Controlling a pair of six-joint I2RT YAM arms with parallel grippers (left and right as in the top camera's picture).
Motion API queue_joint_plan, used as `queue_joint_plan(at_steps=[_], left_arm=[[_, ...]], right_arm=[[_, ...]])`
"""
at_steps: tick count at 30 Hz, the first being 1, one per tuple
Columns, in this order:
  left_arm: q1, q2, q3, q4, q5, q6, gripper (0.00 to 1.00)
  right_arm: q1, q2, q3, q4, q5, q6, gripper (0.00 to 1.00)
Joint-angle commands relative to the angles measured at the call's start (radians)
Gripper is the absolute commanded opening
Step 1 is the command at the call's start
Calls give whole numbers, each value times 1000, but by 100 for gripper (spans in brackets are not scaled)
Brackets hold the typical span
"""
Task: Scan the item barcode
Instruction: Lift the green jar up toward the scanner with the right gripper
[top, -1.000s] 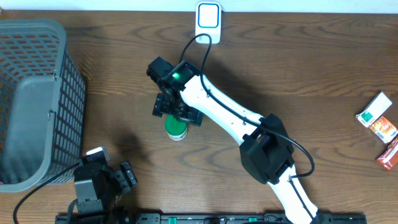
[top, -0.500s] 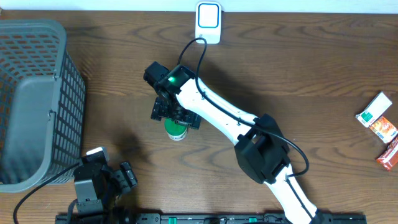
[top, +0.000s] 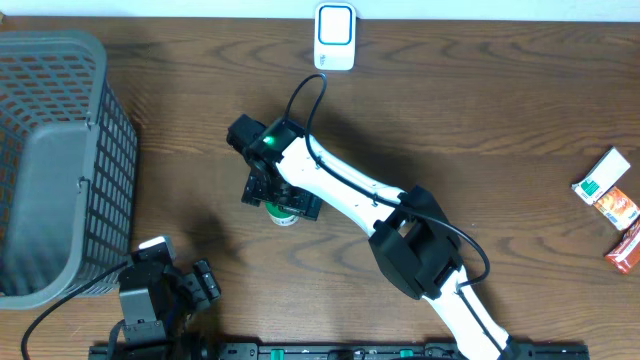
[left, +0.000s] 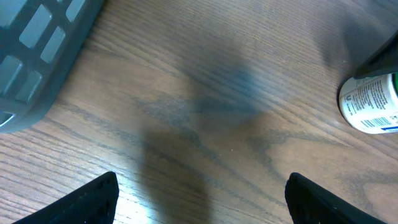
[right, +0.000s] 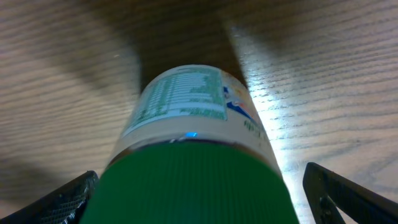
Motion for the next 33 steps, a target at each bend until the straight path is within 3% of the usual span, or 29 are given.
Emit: queue_joint_plan(at_steps=[1,15,33], left_arm=[[0,-2,6,-3,8,6,86],[0,-2,6,-3,8,6,86],[0,-2,6,-3,8,6,86]], right_arm=[[3,9,-31,22,12,29,99],[9,9,-54,92,63,56,99],[14,10,-136,156,58,38,69]])
